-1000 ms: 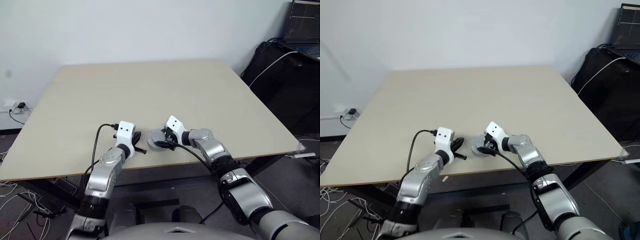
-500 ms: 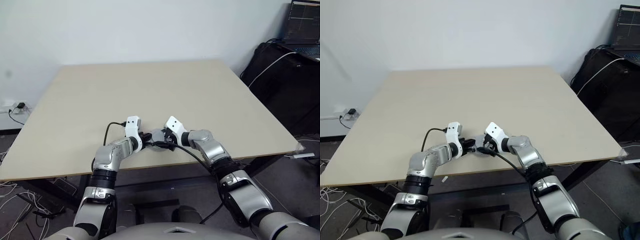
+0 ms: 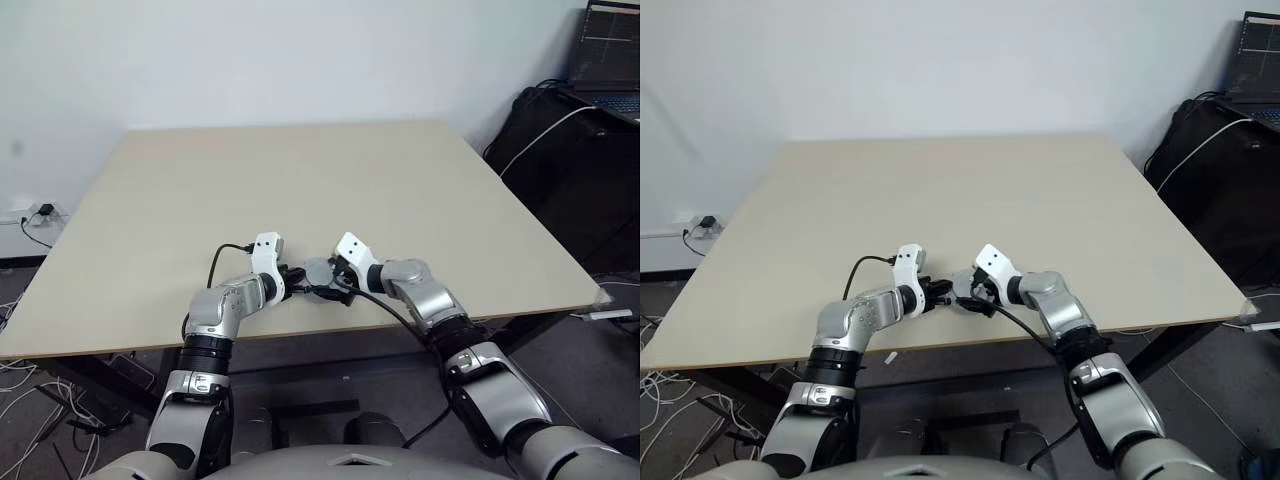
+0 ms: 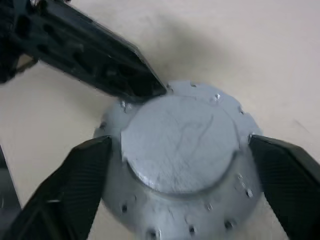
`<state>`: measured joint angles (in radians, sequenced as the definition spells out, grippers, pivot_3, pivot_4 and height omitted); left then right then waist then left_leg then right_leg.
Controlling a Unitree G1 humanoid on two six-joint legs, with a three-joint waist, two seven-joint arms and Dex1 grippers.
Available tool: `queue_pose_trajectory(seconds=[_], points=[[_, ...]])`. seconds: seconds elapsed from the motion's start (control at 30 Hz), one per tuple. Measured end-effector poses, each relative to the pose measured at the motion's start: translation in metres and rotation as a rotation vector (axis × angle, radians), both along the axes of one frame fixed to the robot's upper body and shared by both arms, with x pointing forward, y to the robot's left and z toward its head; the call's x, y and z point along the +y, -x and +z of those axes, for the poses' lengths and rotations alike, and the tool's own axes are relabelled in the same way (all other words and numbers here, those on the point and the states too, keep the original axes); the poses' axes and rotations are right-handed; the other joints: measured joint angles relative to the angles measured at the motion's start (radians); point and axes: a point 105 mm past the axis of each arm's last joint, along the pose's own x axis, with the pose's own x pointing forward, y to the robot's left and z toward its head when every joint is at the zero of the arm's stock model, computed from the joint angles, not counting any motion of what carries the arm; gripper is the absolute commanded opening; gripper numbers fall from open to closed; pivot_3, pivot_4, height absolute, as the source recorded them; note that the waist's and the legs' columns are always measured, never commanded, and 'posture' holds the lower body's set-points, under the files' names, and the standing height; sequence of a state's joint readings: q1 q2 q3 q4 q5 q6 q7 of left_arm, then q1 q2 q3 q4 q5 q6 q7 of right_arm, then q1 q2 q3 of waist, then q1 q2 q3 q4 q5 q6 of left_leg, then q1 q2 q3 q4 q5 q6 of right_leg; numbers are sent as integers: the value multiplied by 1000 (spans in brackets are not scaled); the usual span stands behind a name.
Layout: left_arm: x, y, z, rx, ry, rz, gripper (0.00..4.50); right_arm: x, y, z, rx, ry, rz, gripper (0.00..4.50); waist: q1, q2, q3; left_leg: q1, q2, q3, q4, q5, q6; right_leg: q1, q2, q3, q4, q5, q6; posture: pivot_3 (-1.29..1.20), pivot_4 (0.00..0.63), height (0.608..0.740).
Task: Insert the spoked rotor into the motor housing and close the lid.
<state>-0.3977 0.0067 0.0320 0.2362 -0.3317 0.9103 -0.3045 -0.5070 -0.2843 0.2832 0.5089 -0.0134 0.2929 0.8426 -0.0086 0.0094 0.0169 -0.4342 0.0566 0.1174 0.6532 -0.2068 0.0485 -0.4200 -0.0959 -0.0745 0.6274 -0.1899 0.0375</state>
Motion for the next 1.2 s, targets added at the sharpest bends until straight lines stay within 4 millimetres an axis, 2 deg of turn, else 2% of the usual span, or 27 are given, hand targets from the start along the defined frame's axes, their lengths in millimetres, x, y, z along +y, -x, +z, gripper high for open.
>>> queue_pose_trajectory(seconds=[0.17, 0.3, 0.43, 0.57, 0.7, 0.93, 1.2], points=[[-1, 1, -1, 1, 3, -2, 0, -32, 8, 3, -11, 3, -64, 4488, 1, -1, 0, 2, 1, -2, 0, 0, 1, 4, -1, -2, -2, 0, 1, 0, 0, 740], [1, 3, -1, -8, 2, 5, 0, -43, 10, 12, -46, -86, -229, 4488, -1, 0, 0, 2, 3, -3, -1, 0, 0, 3, -1, -3, -2, 0, 1, 0, 0, 740], [-1, 7, -2, -11, 6, 4, 0, -36, 11, 31, -63, -210, -355, 4488, 1, -1, 1, 2, 3, -3, -1, 0, 0, 4, -2, -4, -2, -1, 1, 0, 0, 740], [-1, 9, -2, -13, 9, 0, 0, -29, 15, 18, 104, -296, -535, 4488, 2, -1, 1, 2, 3, -4, -1, 0, 0, 4, -3, -5, -2, 0, 1, 0, 0, 740], [-1, 9, -2, -14, 12, -5, 0, -20, 19, 7, 260, -373, -639, 4488, 3, 0, 1, 1, 3, -4, -2, -1, 0, 4, -3, -6, -3, 0, 1, 0, 0, 740], [-2, 10, -2, -16, 14, -11, 0, -10, 12, 11, 322, -432, -679, 4488, 3, 0, 1, 0, 3, -5, -3, -1, 0, 4, -3, -7, -4, -1, 1, 0, 0, 740], [-3, 10, -1, -22, 10, -19, 0, -12, 7, 5, 389, -503, -773, 4488, 3, 1, 1, -2, 3, -7, -4, -1, 0, 4, -3, -9, -7, 0, 1, 0, 0, 740]])
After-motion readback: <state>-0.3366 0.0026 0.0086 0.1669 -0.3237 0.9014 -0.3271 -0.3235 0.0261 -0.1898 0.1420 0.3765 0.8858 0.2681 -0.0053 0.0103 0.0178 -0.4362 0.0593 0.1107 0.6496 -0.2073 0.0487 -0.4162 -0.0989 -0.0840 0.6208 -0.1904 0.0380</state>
